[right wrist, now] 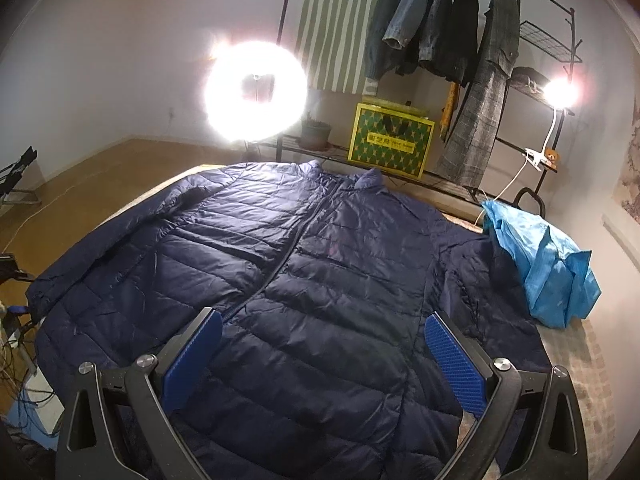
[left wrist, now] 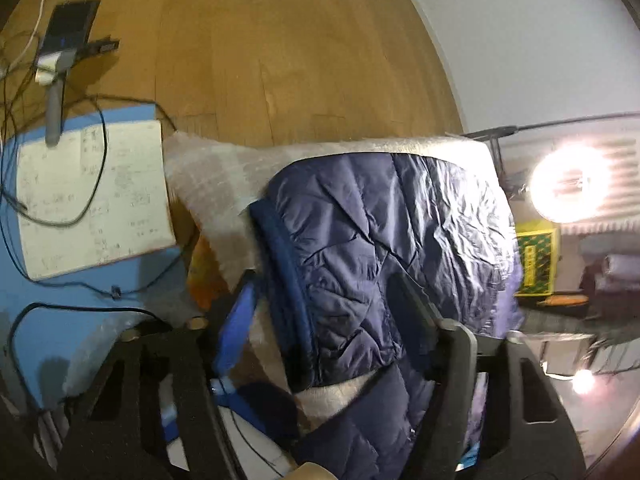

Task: Fold large clothes
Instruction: 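Grasp the jacket sleeve with the left gripper and lift it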

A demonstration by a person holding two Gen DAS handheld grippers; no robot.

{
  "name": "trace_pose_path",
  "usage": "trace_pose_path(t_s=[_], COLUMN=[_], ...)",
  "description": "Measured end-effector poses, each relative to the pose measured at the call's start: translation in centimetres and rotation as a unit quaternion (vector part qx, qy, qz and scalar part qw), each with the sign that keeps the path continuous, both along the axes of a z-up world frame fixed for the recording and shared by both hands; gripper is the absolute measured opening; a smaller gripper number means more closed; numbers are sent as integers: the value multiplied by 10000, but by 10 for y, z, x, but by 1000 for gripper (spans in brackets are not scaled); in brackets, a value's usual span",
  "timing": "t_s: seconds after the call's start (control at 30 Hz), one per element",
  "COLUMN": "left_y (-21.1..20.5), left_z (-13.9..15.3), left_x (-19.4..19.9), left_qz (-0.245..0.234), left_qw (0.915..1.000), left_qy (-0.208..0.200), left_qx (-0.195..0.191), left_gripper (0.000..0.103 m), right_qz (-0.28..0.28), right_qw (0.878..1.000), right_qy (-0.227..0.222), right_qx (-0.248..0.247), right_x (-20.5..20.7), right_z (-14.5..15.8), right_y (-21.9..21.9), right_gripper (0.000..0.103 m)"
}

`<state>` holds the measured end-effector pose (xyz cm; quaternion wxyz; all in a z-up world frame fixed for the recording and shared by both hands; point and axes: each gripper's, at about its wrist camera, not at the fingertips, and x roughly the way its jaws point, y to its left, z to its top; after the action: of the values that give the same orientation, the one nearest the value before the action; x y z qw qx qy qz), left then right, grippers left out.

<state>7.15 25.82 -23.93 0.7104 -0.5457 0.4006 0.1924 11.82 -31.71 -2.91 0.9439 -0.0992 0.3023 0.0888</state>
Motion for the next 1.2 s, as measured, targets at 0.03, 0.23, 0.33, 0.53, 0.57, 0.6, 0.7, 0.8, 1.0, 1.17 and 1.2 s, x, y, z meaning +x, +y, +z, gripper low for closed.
trace_pose_path(t_s=[0.03,0.23,0.33,0.53,0.57,0.6,0.7,0.8,1.0,1.17,1.2], left_y=[-1,-2,-4,-11,-12,-10,-17,-32,-99,-189,-210], left_z=[2,8,7,27,33,39,68,101,172,197,197], left_x=[1,14,16,19,18,18,23,34,81,127,134], left_qz=[13,-200,-215,-322,-283,-255,-346,-584,-1561,-2439,-2604], left_qw=[10000,9982,9961,9898,9897,9899,9864,9798,9493,9220,9165], left_qy=[-2,202,408,309,224,90,-322,-707,-1406,-1744,-1774], left_qx=[99,525,749,1349,1387,1390,1572,1779,2339,2450,2464], left_gripper=[57,51,28,7,6,6,6,5,5,5,5], right_qz=[15,110,66,-50,-60,-62,-36,38,54,-143,-169], right_qw=[10000,9998,9999,10000,10000,10000,10000,9998,9951,9887,9877], right_qy=[-43,-80,-30,-20,-1,17,44,157,720,923,925], right_qx=[-29,-148,-105,-52,-49,-40,-15,85,672,1176,1253], right_x=[-1,-4,-3,-1,-1,0,1,3,21,38,39], right_z=[1,0,0,1,1,1,1,1,-5,0,2], right_y=[2,8,5,-1,-2,-2,-3,-4,-13,-24,-27], right_gripper=[102,102,102,102,102,102,101,94,73,66,66])
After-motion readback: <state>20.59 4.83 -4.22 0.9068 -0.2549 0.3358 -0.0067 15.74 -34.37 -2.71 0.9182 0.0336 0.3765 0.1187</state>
